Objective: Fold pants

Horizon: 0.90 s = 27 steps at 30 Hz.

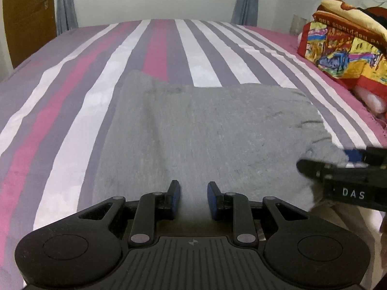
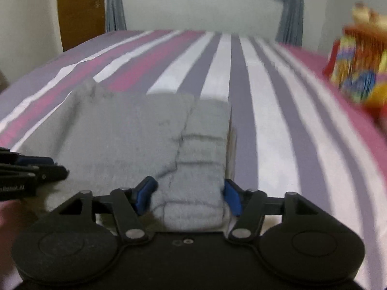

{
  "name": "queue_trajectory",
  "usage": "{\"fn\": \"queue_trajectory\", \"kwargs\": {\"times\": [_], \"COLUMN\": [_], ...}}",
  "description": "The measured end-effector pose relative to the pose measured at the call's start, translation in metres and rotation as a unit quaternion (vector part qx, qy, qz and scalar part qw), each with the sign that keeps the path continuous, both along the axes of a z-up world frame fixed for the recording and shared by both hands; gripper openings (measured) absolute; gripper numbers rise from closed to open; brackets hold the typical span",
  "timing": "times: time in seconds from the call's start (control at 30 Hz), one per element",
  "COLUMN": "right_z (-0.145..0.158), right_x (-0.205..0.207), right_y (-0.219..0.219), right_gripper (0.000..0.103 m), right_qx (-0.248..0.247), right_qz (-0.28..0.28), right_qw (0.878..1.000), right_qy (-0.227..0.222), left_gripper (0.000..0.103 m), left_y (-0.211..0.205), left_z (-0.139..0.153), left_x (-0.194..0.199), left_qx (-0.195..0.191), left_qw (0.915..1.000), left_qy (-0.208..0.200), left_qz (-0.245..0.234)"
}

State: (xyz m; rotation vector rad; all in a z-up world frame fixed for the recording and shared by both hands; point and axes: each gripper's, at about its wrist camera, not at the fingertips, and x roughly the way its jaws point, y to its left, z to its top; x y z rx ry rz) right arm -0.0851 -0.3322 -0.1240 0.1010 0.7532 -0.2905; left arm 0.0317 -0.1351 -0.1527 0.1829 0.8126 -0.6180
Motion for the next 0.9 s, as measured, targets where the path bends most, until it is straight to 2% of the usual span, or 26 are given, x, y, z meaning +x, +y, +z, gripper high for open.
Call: {"fn": "queue_trajectory", "kwargs": {"times": [0.1, 0.17, 0.27, 0.33, 0.47, 0.67, 0.9], "right_z": [0.0, 0.007, 0.023, 0.034, 0.051, 0.047, 0.041], "right_x": [-0.006, -0.01, -0.022, -0.032, -0.041, -0.034, -0.03], "right_y": [-0.006, -0.003, 0.011, 0.021, 0.026, 0.025, 0.029], "right_gripper": [0.067, 0.067, 0.066, 0.062, 0.061, 0.063, 0.059], "right_qx": [0.038, 0.039, -0.002, -0.028, -0.034, -0.009, 0.004], "right_qz": [-0.027, -0.036, -0.03, -0.02, -0.012, -0.018, -0.018], "right_qw": [0.999, 0.999, 0.999, 0.999, 0.998, 0.999, 0.999], "right_qy": [-0.001, -0.003, -0.023, -0.034, -0.051, -0.04, -0.048], "left_gripper": [0.026, 0.026, 0.026, 0.026, 0.026, 0.026, 0.026], "left_y": [0.001, 0.003, 0.005, 0.004, 0.002, 0.002, 0.001], "left_z": [0.0, 0.0, -0.001, -0.002, -0.002, -0.003, -0.003], "left_x": [-0.005, -0.006, -0.008, -0.009, -0.011, -0.012, -0.014], "left_qx": [0.001, -0.003, -0.006, -0.006, -0.008, -0.01, -0.006], "left_qw": [1.0, 1.0, 0.9999, 0.9999, 0.9998, 0.9997, 0.9996], "left_qy": [-0.003, -0.004, -0.006, -0.007, -0.009, -0.008, -0.01], "left_qz": [0.002, 0.006, 0.009, 0.011, 0.013, 0.019, 0.025]}}
